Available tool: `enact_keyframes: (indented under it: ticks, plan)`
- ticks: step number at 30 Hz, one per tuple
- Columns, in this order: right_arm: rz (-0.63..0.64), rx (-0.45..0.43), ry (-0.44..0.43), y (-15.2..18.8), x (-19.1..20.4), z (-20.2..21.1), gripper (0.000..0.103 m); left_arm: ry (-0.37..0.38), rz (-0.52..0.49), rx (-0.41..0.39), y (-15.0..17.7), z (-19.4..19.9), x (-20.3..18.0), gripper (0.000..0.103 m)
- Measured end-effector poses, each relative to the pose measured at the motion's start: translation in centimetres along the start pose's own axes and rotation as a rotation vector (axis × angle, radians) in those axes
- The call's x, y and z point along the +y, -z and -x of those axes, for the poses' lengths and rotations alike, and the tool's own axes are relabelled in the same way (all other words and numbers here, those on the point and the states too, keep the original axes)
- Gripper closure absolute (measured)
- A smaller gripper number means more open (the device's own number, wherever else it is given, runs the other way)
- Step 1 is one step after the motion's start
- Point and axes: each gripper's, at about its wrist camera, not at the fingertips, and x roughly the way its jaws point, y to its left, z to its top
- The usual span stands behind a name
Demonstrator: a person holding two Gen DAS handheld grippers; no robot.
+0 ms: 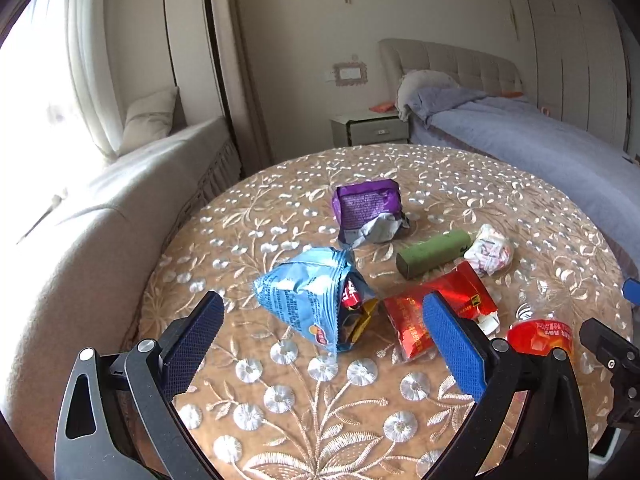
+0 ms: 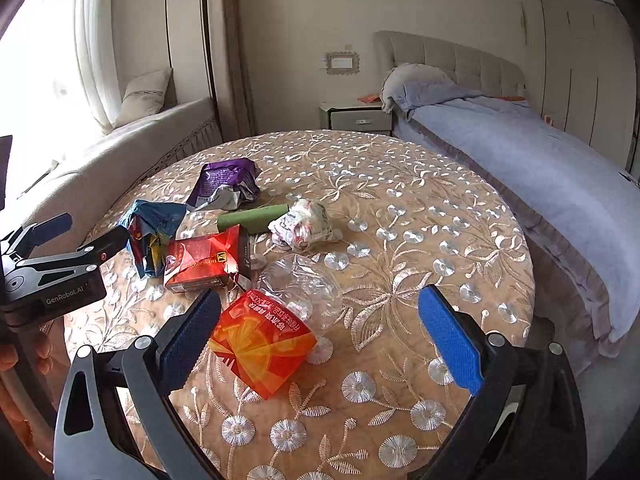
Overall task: Collect trash
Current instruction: 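Grasp the blue bag with the left tool while the right tool grasps the plastic bottle, then carry the blue bag and bottle over the bin and open both tools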
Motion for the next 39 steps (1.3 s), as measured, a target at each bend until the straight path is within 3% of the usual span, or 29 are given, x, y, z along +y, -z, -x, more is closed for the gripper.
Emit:
enact_keyframes:
  ticks: [6,11,13,14,18,26,39]
  plan:
    - [-0.103,0.132,-0.067,0.8,0.0,-4.4,0.005,-0.064,0.024,0.073,-0.7,-4.4,0.9,0.005]
    - [-0.121,0.162,-0.111,0.9,0.5,-6.2,0.005,0.026,0.077,0.15,-0.3,-7.2,1.7,0.007]
    - [-0.107,0.168,-0.117,1.1,0.8,-6.6,0.006,0.05,0.083,0.171,0.0,-7.9,1.8,0.026]
    - [-0.104,0.157,-0.12,1.0,0.8,-6.6,0.013,0.064,0.097,0.181,0.2,-8.3,1.9,0.029]
    - [-0.093,0.139,-0.146,1.1,1.0,-6.3,0.018,0.081,0.122,0.169,0.6,-8.3,2.3,0.039]
    - [-0.031,0.063,-0.137,1.0,1.1,-3.4,0.023,0.067,0.152,0.107,1.3,-4.8,2.9,0.046]
    - [-0.006,-0.123,-0.098,1.3,-1.3,5.2,0.023,0.087,0.114,-0.033,2.8,6.3,0.5,0.047]
